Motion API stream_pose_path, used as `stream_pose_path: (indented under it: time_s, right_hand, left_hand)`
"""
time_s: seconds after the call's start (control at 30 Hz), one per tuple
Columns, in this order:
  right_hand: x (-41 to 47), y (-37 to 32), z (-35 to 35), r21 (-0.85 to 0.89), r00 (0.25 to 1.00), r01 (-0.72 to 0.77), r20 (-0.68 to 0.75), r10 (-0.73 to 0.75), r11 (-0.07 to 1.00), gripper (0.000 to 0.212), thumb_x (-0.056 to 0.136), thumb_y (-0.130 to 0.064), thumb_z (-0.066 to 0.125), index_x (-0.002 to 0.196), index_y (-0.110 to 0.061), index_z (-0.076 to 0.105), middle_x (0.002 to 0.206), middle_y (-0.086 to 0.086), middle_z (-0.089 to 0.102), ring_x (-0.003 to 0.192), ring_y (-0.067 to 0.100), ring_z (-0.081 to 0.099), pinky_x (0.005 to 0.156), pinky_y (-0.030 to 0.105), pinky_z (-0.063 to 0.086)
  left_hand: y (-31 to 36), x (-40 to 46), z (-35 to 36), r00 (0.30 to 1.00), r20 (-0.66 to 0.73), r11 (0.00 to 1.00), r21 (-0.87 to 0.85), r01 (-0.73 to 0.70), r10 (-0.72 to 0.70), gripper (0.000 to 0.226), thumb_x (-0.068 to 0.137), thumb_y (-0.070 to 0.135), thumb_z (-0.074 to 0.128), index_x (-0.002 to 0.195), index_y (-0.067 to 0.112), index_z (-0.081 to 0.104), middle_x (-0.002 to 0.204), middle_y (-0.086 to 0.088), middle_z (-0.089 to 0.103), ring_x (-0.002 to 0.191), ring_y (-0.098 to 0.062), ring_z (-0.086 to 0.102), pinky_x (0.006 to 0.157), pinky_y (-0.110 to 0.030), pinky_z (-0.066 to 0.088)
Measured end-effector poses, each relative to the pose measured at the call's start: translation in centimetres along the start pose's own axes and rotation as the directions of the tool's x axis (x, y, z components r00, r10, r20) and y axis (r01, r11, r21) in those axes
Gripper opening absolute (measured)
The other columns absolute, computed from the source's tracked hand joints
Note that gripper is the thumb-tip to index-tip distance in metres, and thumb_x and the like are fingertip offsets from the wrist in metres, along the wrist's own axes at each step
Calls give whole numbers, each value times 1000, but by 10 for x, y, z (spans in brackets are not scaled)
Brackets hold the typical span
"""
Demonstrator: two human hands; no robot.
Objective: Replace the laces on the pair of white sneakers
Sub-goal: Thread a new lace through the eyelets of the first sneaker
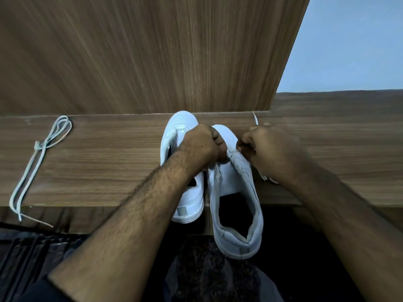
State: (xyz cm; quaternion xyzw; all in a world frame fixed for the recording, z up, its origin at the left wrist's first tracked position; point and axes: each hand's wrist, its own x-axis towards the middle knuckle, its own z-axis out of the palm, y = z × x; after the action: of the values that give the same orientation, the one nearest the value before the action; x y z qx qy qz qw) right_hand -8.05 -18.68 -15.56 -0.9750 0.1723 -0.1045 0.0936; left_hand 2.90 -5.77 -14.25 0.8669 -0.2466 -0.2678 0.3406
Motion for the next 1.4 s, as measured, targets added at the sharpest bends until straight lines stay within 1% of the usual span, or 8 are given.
stream_pose_path:
  time_s: [0.43,0.67,0.83,0.97,1.07,1.17,1.27,1.4]
  right_hand:
    - [6,-3,-4,-231,998,50,-34,-59,972,14,93,-24,59,89,-31,71,87,-10,59,87,7,26,53,25,17]
    - [7,-3,-4,-191,997,64,-31,-71,979,15,94,-29,56,91,-33,69,92,-11,62,90,9,37,58,28,25]
    - [7,-3,5,-105,999,40,-5,-41,994,11,95,-37,58,97,-41,68,101,-9,62,103,16,58,53,25,18]
    - [6,3,5,109,998,-26,62,19,994,19,95,-45,59,96,-33,73,92,-8,64,95,17,61,63,29,41]
    - [3,0,5,100,998,36,56,-42,994,27,96,-49,55,109,-30,70,100,-8,60,103,16,53,78,37,48]
    - [2,-5,6,215,997,58,30,-66,975,24,95,-47,58,108,-30,68,92,-9,51,92,12,49,75,35,43]
    - [4,-7,11,271,996,73,37,-86,960,17,94,-40,63,103,-27,67,95,-8,54,95,15,54,79,38,48]
    - [6,-6,12,339,996,71,24,-84,938,9,89,-37,70,96,-32,69,86,-13,50,93,10,50,77,38,48]
  left_hand:
    - [-1,2,2,999,-41,1000,-12,-25,25,19,70,-3,81,87,-5,72,60,6,63,44,-5,49,43,-17,47]
    - [3,1,3,999,-46,1000,14,-9,10,11,72,6,85,73,8,74,51,10,58,31,4,44,41,-11,40]
    - [2,5,9,994,-110,999,47,15,-9,30,72,3,74,51,16,56,35,16,49,26,3,42,38,-12,35]
    - [-2,6,13,991,-110,992,108,-64,76,17,76,7,72,61,13,66,58,7,64,47,-9,56,55,-27,55]
    - [-2,6,9,985,-28,967,198,-162,171,12,89,10,65,81,2,69,79,-6,67,67,-15,57,58,-27,48]
    - [-4,3,3,978,25,924,324,-203,206,13,98,19,57,85,18,59,108,-11,56,95,-16,51,80,-28,43]
    - [-5,-5,-3,990,16,957,251,-142,142,19,98,10,48,83,16,57,109,-10,55,84,-30,70,75,-36,58]
    - [-4,-10,-7,996,48,980,183,-78,70,22,102,11,44,89,15,61,106,-12,61,71,-30,74,57,-22,56]
